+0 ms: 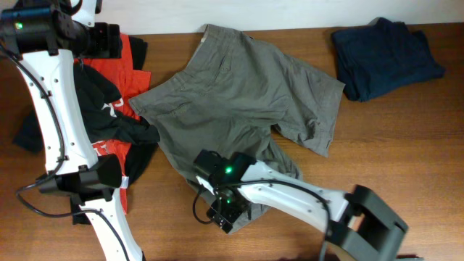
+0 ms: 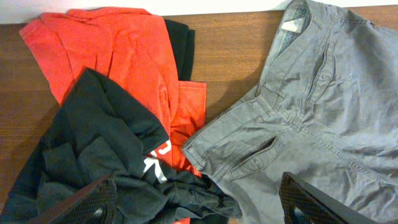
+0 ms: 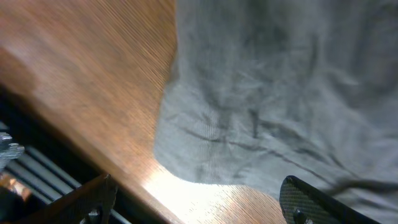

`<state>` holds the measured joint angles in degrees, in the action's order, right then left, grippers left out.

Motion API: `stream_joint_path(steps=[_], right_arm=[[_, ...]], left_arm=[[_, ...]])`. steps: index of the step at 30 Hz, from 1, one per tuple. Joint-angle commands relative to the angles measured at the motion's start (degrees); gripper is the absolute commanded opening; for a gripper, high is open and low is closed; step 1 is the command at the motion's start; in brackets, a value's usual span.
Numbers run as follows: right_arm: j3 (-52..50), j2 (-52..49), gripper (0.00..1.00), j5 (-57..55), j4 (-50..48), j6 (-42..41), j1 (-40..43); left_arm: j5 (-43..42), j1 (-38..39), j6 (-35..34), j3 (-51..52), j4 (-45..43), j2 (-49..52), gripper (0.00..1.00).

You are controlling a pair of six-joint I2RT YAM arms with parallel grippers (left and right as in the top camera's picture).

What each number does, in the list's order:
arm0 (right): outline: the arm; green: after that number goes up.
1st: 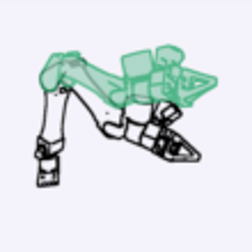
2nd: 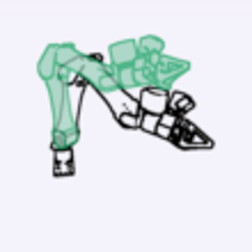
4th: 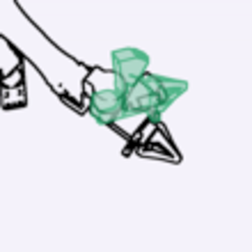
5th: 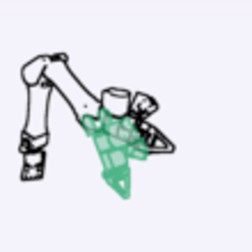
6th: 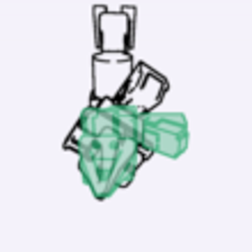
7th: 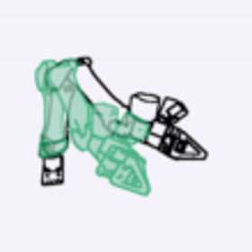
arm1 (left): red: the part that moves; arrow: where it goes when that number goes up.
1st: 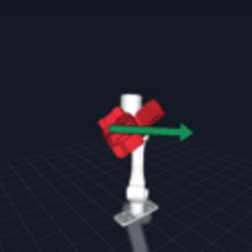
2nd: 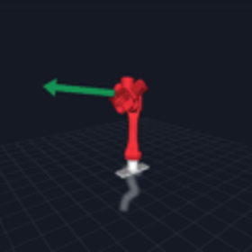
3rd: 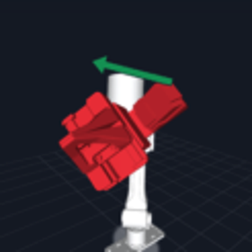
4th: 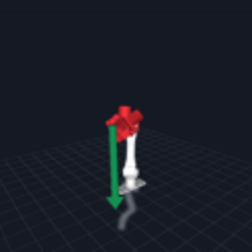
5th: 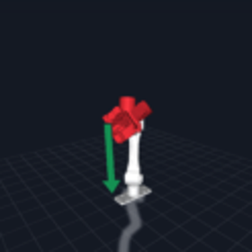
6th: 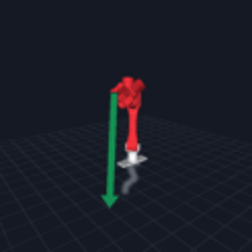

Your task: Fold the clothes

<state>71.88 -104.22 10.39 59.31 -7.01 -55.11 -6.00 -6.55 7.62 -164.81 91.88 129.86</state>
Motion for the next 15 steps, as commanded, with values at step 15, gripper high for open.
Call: stream_joint_path(steps=[15], right_arm=[[-0.3, -4.9, 0.70, -2.3, 0.4, 2.7, -2.0]], left_arm=[[-0.2, -0.4, -0.3, 4.9, -1.3, 0.7, 0.84]])
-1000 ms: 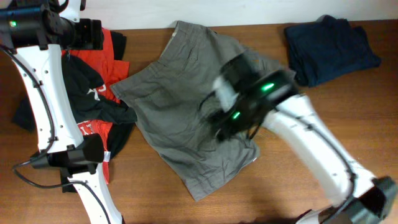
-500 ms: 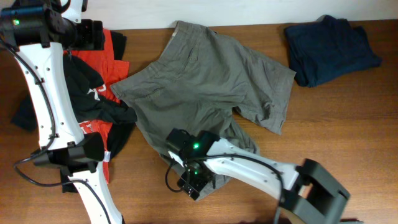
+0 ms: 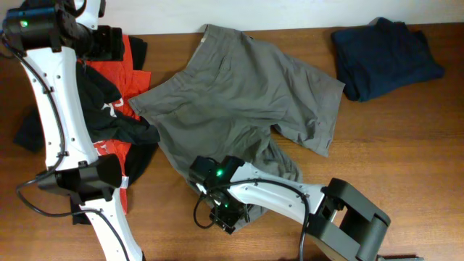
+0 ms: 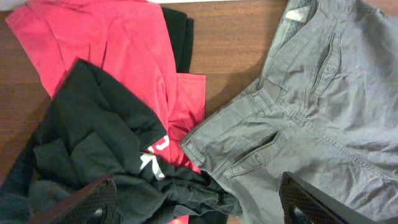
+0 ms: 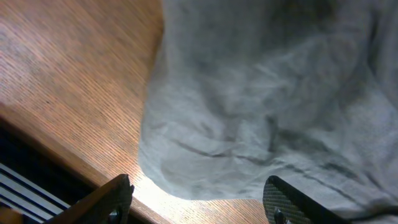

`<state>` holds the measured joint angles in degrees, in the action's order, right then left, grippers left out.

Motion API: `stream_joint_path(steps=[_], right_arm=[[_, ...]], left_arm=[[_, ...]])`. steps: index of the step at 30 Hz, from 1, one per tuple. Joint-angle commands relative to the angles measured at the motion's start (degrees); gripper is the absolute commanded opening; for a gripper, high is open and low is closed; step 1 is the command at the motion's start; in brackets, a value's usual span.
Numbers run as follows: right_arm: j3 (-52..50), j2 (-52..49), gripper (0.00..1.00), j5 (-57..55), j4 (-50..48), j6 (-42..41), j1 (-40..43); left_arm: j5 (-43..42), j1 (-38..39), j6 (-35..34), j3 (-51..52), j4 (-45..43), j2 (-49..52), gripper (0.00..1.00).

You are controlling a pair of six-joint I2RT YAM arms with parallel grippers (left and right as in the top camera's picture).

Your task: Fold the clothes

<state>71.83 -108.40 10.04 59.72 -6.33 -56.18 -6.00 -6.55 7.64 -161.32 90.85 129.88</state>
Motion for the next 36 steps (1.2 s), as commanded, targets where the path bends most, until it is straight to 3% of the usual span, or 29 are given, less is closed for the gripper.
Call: stream_joint_path(steps=[1, 4, 5, 8, 14, 21, 24, 28, 34, 36], right_arm=[[-0.3, -0.8, 0.69, -2.0, 0.0, 2.9, -0.9], [-0.3, -1.2, 0.64, -2.4, -0.2, 6.2, -1.2], [-0.3, -1.2, 0.60, -5.5, -0.3, 6.2, -1.9], [0.1, -1.2, 0.58, -12.5, -0.7, 6.1, -3.5], [0.5, -1.3, 0.85, -27.3, -4.4, 6.8, -6.3], [0.5, -1.3, 0.88, -24.7, -4.4, 9.6, -6.9], [2.0, -1.3, 1.00, -18.1, -0.9, 10.6, -7.9], [5.4, -1.3, 0.99, -8.8, 0.7, 10.4, -9.8], [5.9, -3.0, 0.99, -8.8, 0.5, 10.2, -10.1], [6.0, -4.9, 0.94, -8.8, 0.6, 10.5, -10.1]], left_arm=[[-0.2, -0.4, -0.3, 1.7, -0.4, 0.7, 0.84], [0.6, -0.4, -0.3, 2.0, -0.3, 0.7, 0.84], [1.5, -0.4, -0.3, 2.0, -0.4, 0.7, 0.83], [1.5, -0.4, -0.3, 2.0, -0.4, 0.7, 0.84], [1.5, -0.4, -0.3, 2.0, -0.3, 0.7, 0.83], [1.5, -0.4, -0.3, 2.0, -0.3, 0.7, 0.83], [1.5, -0.4, -0.3, 2.0, -0.3, 0.7, 0.83], [1.5, -0.4, -0.3, 2.0, -0.2, 0.7, 0.84], [1.5, -0.4, -0.3, 2.1, -0.1, 0.7, 0.84], [1.5, -0.4, -0.3, 2.1, 0.1, 0.7, 0.84]])
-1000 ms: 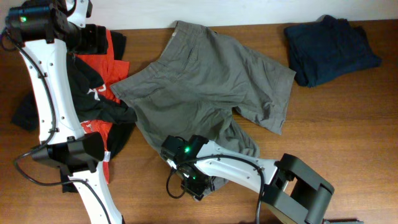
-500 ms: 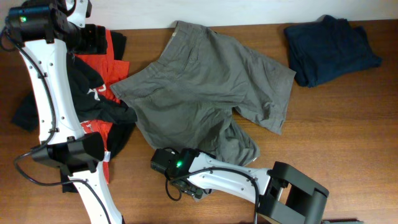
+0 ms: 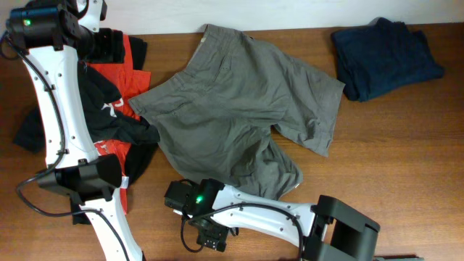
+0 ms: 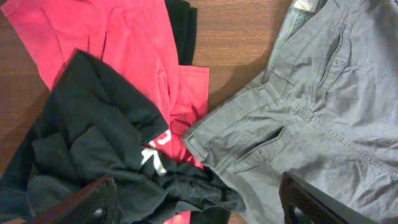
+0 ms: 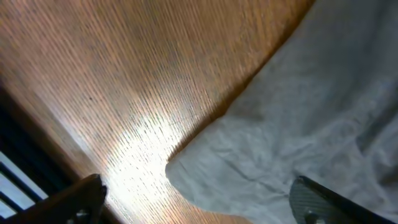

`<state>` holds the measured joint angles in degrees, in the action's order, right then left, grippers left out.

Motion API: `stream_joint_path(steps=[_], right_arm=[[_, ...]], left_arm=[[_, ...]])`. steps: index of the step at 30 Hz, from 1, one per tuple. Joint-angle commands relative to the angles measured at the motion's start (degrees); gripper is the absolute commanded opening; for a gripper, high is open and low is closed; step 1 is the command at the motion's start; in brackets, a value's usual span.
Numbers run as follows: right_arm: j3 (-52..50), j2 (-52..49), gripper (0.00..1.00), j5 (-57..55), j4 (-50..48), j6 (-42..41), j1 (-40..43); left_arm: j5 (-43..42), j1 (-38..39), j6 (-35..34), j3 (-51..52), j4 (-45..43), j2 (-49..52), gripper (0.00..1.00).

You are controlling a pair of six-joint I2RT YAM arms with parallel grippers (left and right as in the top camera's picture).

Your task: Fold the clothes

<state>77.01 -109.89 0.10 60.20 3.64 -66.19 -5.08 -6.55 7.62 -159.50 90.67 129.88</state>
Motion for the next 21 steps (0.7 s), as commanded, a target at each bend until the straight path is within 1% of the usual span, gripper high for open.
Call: stream_joint_path(steps=[1, 6, 7, 9, 10, 11, 13, 14, 15, 21], right_arm=[[1.2, -4.3, 0.92, 1.2, 0.9, 0.6, 0.1], [3.1, -5.8, 0.85, 1.2, 2.4, 0.4, 0.4], [3.1, -5.8, 0.80, 1.2, 2.5, 0.0, 0.4], [3.1, -5.8, 0.74, 1.2, 2.7, -0.5, 0.7], [3.1, -5.8, 0.67, 1.2, 2.7, -1.2, 1.0], [3.1, -5.8, 0.55, 1.2, 2.8, -2.1, 1.4], [3.1, -5.8, 0.22, 1.2, 3.0, -3.7, 2.1], [3.1, -5.8, 0.08, 1.1, 3.1, -4.5, 2.5], [3.1, -5.8, 0.04, 1.2, 3.3, -5.4, 3.0], [3.1, -4.5, 0.04, 1.2, 5.0, -12.2, 8.9]], left_arm=[[0.6, -0.4, -0.2, 0.3, 0.4, 0.7, 0.84], [0.6, -0.4, -0.2, 1.4, 0.2, 0.7, 0.84], [0.6, -0.4, 0.1, 2.1, 0.1, 0.7, 0.84], [0.6, -0.4, 1.0, 2.6, 0.0, 0.7, 0.84], [0.6, -0.4, 1.0, 3.0, 0.0, 0.7, 0.84], [0.6, -0.4, 1.0, 3.0, 0.0, 0.7, 0.84], [0.6, -0.4, 1.0, 3.0, 0.0, 0.7, 0.84], [0.6, -0.4, 1.0, 3.0, 0.0, 0.7, 0.84], [0.6, -0.4, 1.0, 3.0, 0.0, 0.7, 0.84], [0.6, -0.5, 1.0, 3.0, 0.0, 0.7, 0.84]])
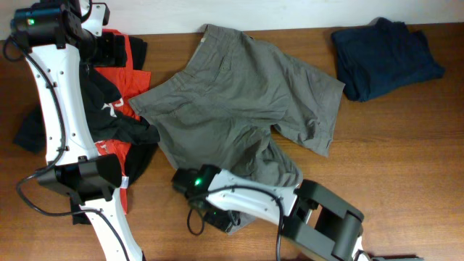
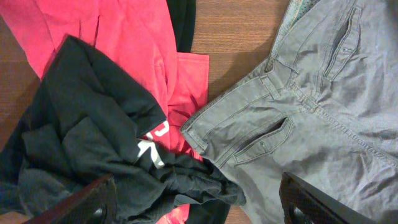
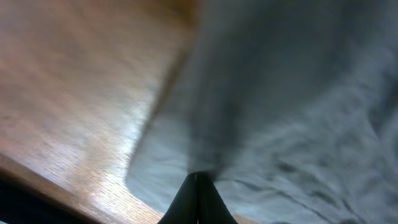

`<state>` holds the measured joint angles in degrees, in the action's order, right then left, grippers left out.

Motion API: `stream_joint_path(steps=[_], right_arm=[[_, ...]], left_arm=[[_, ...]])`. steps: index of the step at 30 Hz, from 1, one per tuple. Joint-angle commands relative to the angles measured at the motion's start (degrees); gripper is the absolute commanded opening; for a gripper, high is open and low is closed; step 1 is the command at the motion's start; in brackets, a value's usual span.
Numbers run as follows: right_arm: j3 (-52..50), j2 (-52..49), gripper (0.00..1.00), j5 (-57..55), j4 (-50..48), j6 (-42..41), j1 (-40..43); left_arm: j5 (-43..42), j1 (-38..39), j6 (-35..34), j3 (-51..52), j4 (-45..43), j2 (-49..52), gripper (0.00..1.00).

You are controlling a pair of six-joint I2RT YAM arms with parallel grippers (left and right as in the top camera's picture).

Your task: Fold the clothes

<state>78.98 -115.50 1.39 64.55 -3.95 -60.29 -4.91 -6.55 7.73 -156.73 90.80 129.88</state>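
Grey shorts [image 1: 239, 101] lie spread flat across the middle of the wooden table [image 1: 406, 145], waistband toward the left. My right gripper [image 1: 217, 217] is at the near leg's hem, its fingertips [image 3: 198, 186] pressed together on the grey fabric [image 3: 280, 112]. My left gripper [image 1: 109, 45] hovers high at the back left, wide open, with its fingers [image 2: 93, 199] at the frame's lower corners. Below it lie the waistband and pockets of the shorts [image 2: 323, 106].
A red garment [image 1: 119, 69] and a black garment [image 1: 109, 109] lie heaped at the left, touching the shorts' waistband. A folded navy garment [image 1: 384, 58] sits at the back right. The table's near edge is close behind the right gripper.
My right gripper was open beside the hem corner, over bare wood. It has now come onto the near leg's hem and shut on it. The left wrist view has shifted slightly.
My right gripper hung open over the near leg's hem, then sat lower and closer to it. Later it stood left of the hem over wood, and now it is shut on the hem. The left gripper stayed open above the pile and waistband.
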Motion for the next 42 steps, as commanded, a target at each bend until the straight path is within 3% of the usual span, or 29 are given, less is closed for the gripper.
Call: stream_joint_path(steps=[1, 6, 12, 15, 21, 34, 42], right_arm=[[1.1, 2.1, 0.04, -0.1, 0.9, -5.5, 4.3], [1.1, 8.2, 0.04, 1.6, 2.4, -8.1, 10.8], [0.8, 12.2, 0.08, 1.7, 6.6, -19.1, 21.6], [-1.2, 12.2, 0.14, 1.3, 5.7, -19.0, 26.1], [-5.7, 12.2, 0.15, 4.5, 3.1, -14.8, 32.2], [-18.6, 12.0, 0.20, 6.8, -11.3, -13.0, 32.8], [-19.8, 11.9, 0.24, 5.0, -17.0, -14.6, 47.0]], left_arm=[[0.4, -0.5, 0.9, 0.3, -0.2, 0.7, 0.83], [0.4, -0.5, 0.9, 0.3, -0.3, 0.7, 0.84], [0.4, -0.5, 0.9, 0.3, -0.3, 0.7, 0.84], [0.2, -0.5, 0.9, 0.3, -0.5, 0.7, 0.84], [-0.3, -0.5, 0.9, 0.3, -1.0, 0.7, 0.84], [-0.3, 0.0, 0.9, 0.3, -1.2, 0.7, 0.84], [-0.3, 1.3, 0.9, 0.3, -0.7, 0.7, 0.84]])
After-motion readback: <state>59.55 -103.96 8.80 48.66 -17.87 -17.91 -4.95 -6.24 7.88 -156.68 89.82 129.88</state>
